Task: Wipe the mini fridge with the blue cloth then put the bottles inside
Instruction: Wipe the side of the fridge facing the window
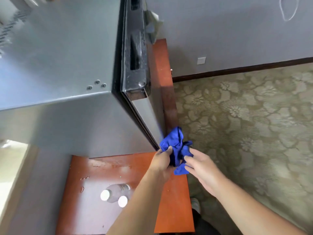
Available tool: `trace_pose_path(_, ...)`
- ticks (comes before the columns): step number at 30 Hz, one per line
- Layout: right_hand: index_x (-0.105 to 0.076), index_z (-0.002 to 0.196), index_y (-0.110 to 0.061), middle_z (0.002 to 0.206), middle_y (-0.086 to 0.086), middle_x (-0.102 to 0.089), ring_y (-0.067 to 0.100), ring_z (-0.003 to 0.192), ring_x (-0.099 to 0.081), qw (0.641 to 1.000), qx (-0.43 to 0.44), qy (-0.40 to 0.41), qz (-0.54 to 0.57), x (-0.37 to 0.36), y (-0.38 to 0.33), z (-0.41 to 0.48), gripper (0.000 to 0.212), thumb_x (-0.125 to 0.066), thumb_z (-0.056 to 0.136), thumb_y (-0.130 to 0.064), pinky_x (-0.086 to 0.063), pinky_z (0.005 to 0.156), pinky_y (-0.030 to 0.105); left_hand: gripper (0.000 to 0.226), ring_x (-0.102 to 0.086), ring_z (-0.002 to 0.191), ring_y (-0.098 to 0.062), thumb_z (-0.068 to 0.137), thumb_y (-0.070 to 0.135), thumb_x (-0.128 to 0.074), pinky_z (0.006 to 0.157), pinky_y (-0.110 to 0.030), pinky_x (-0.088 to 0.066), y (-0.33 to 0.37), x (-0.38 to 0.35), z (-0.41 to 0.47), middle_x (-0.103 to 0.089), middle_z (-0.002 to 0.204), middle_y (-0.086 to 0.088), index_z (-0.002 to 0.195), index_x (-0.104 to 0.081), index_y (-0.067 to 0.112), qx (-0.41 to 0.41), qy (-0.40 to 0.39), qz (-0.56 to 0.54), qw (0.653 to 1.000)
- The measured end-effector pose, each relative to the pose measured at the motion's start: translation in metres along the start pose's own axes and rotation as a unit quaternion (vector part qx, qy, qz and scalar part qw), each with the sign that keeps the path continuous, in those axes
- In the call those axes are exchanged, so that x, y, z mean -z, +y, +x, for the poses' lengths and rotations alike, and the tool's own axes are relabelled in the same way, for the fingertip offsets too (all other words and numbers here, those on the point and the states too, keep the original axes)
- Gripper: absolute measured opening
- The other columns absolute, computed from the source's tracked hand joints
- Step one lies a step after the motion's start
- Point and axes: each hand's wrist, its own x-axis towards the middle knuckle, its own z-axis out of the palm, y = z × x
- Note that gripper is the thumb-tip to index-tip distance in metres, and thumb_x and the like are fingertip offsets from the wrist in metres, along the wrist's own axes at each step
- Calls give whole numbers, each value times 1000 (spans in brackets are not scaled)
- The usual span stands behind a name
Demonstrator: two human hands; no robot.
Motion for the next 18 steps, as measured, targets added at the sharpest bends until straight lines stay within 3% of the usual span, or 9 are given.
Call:
trace_pose_path(2, -67, 91, -21, 103, -5, -75, 12, 108, -66, 1000, 21, -14, 9, -9, -8, -16, 32, -51, 101, 4, -44, 112, 42, 29, -79, 84, -30, 109, 6, -40, 64, -36, -64, 8, 8, -25, -80, 100, -19, 119, -66, -3, -34, 12, -3, 999)
trace_pose_path(5, -72, 96, -30, 94, -13, -78, 4, 99, -68, 996, 63, -62, -28, -33, -16, -39, 35, -55, 100, 0, -50, 104, 34, 28, -76, 98, -35, 107, 6, -47, 76, -40, -62, 26, 28, -60, -77, 114, -22, 127, -66, -1, -94, 19, 10, 995)
trace_pose_path(7, -74, 96, -37, 103, -10, -79, 9, 103, -71, 990, 108, -71, -55, -52, -19, -53, 36, -60, 97, -4, -54, 102, 35, 28, -76, 100, -35, 107, 8, -47, 82, -42, -60, 40, 37, -85, -77, 115, -22, 126, -65, 1, -141, 16, 19, 990)
trace_pose_path(10, -74, 113, -34, 113, -1, -79, 24, 111, -73, 980, 171, -79, -64, -67, -19, -68, 36, -61, 93, -7, -55, 104, 44, 26, -75, 104, -35, 108, 13, -47, 88, -44, -58, 49, 44, -116, -77, 115, -19, 126, -67, 11, -220, -6, 67, 973)
trace_pose_path(14, -63, 132, -29, 121, -9, -76, 6, 111, -72, 982, 153, -98, -47, -55, -17, -82, 40, -62, 99, -6, -58, 96, 30, 25, -75, 106, -36, 107, 18, -51, 95, -48, -54, 40, 47, -130, -79, 113, -14, 123, -69, 24, -271, -11, 98, 957)
trace_pose_path(18, -73, 116, -17, 114, 11, -78, 29, 111, -73, 988, 112, -97, -47, -37, -11, -82, 20, -60, 102, -17, -57, 96, 41, 28, -74, 111, -34, 105, 14, -55, 98, -50, -54, 5, 50, -132, -79, 115, -11, 127, -68, 27, -270, 11, 110, 957)
